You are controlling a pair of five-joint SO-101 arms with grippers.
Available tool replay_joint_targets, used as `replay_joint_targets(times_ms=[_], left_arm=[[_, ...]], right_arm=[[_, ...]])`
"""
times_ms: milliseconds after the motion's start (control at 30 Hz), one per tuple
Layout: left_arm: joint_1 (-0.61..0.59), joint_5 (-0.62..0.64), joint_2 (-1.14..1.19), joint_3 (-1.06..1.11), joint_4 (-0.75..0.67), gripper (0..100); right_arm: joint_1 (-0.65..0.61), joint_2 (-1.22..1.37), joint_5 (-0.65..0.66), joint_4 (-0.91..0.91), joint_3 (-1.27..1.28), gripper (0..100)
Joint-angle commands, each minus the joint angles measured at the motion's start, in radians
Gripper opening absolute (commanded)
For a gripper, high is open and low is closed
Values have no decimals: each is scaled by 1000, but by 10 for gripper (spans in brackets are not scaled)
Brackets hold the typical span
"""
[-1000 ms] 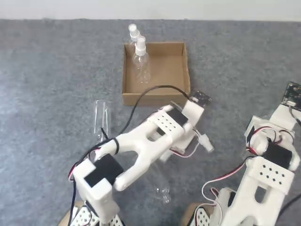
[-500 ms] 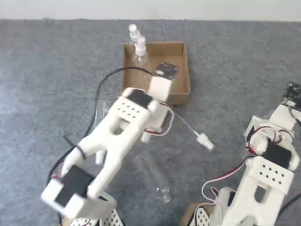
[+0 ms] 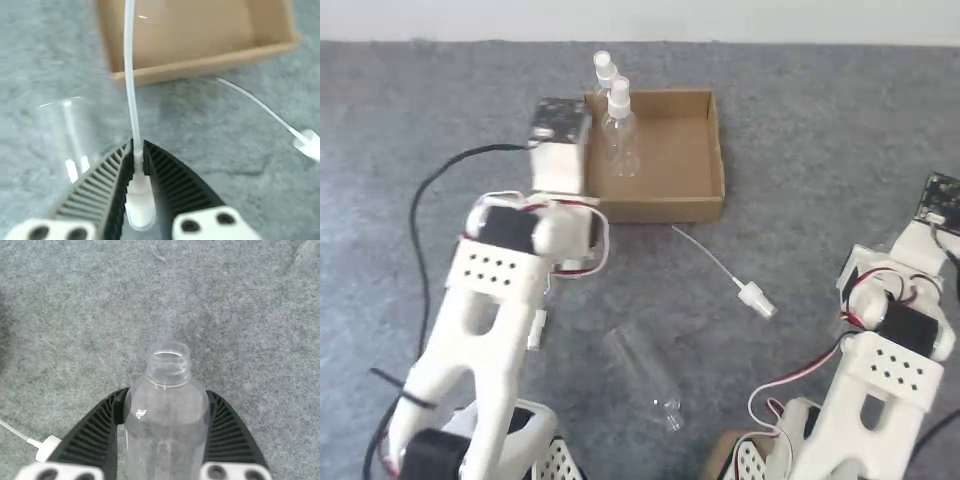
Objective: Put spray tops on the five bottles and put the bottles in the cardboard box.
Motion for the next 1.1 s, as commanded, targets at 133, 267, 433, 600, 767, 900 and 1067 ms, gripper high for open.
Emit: replay_joint_targets(times_ms=[133,267,433,600,767,900,1067], left_arm=[[-239,144,-69,53,-64,11],[-347,207,-69,99,-112,11],[-491,226,-61,102,-114,11],[-591,221,-60,108,-104,18],[-638,226,-60,108,-17,81],[-730,227,-60,108,26,94],[-830,222,-68,105,31,97]], right_arm=[[-18,-33,0,-12,-11,93],[-18,-33,0,-12,-11,93],[-18,-35,0,-16,2,93],[-18,-35,0,-19,2,93],[-18,-35,0,-19,3,93],[-18,-35,0,-19,3,93],[-19,-35,0,-19,3,93]])
